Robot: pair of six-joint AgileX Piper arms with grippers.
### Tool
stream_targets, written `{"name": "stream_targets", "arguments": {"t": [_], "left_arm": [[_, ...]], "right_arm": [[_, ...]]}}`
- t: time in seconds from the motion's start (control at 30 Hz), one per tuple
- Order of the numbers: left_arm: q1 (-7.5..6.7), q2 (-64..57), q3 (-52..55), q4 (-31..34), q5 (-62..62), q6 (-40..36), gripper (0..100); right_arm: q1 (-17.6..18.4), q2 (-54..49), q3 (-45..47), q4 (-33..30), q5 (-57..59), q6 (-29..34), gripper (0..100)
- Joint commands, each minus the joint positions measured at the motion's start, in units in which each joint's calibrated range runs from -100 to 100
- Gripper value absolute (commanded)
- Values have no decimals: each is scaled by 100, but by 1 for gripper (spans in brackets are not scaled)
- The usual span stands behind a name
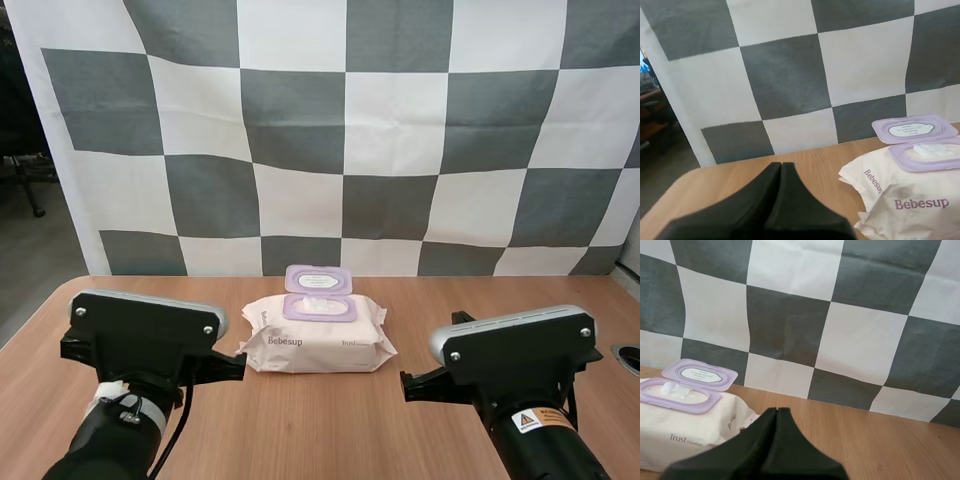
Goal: Open the wet wipes lid
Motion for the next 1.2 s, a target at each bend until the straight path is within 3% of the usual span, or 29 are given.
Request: {"name": "stream_targets", "arguments": {"t": [0.0,0.1,0.27,0.43,0.57,0.77,0.9,1.03,1.17], "left_arm": [[-1,-218,0,1644,-18,1,0],[-1,-403,0,2420,-18,1,0],[-1,-672,0,4493,117,1,0],[-1,-902,0,5600,158,1,0],[-1,-1132,0,5663,119,1,0],[6,-1132,0,5663,-89,1,0],[6,-1132,0,5604,-89,-38,0],[6,-1132,0,4529,-29,-969,0],[6,-1132,0,4066,54,-1962,0]], "right_arm": [[-3,0,0,9,-10,-3,0],[-3,0,0,9,-10,-3,0],[-3,0,0,9,-10,-3,0],[-3,0,0,10,6,-3,0],[-3,0,0,10,7,132,0],[-3,0,0,10,-47,1085,0],[-3,0,0,-58,-532,1166,0],[-3,0,0,-485,-1315,1166,0],[-3,0,0,-1197,-1377,1322,0]]}}
